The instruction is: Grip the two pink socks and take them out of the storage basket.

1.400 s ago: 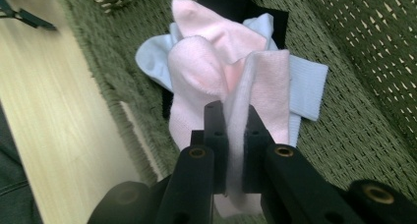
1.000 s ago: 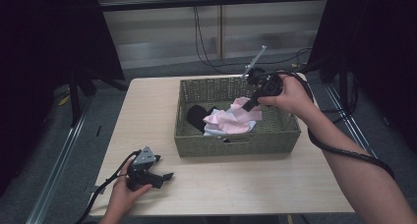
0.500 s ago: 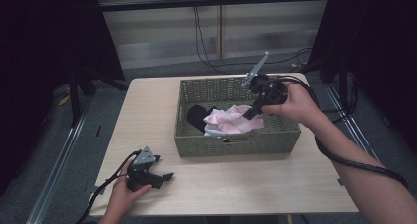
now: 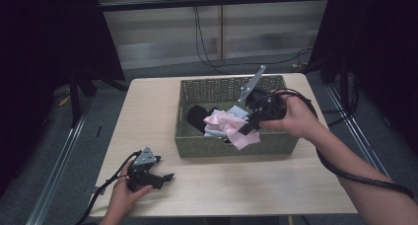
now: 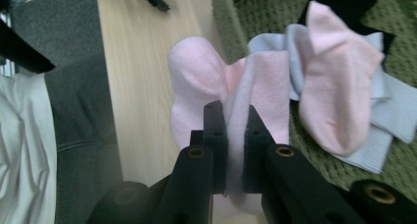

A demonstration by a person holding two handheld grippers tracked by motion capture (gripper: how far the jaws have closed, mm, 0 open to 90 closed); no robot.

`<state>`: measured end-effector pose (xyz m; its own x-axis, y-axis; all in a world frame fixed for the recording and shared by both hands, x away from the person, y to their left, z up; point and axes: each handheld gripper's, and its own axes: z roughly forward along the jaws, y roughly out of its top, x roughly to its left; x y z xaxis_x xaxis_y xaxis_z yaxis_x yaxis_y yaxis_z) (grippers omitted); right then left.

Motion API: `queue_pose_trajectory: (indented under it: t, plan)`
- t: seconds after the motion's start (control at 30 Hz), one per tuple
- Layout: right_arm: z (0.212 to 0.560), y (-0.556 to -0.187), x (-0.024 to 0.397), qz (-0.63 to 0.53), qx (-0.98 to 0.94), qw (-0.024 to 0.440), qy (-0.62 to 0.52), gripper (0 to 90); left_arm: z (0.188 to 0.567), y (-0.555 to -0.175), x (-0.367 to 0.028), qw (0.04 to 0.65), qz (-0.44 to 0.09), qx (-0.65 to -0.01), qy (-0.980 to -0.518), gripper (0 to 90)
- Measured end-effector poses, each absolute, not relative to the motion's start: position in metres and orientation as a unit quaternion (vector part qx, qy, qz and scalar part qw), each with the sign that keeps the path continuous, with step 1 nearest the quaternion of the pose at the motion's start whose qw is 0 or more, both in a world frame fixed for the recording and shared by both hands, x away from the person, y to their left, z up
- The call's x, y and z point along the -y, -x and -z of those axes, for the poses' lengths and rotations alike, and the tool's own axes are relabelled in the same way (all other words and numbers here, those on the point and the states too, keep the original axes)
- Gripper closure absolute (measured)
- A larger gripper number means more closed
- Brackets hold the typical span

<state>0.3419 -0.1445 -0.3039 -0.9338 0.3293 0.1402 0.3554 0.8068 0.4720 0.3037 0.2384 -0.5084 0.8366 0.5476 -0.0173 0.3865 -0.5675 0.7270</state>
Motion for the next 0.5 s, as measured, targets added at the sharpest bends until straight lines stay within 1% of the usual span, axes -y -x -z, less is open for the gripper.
queue_pose_trajectory:
  t: [0.23,0.5]
  plan:
    - [0.315,-0.333,0.136,0.251,0.953,0.035,0.165,84.7,0.508,-0.304,-0.238,0.382,-0.106,-0.266,-0.879,14.6]
    - [0.336,-0.329,0.13,0.248,0.954,0.045,0.164,84.2,0.508,-0.304,-0.238,0.381,-0.106,-0.265,-0.879,14.6]
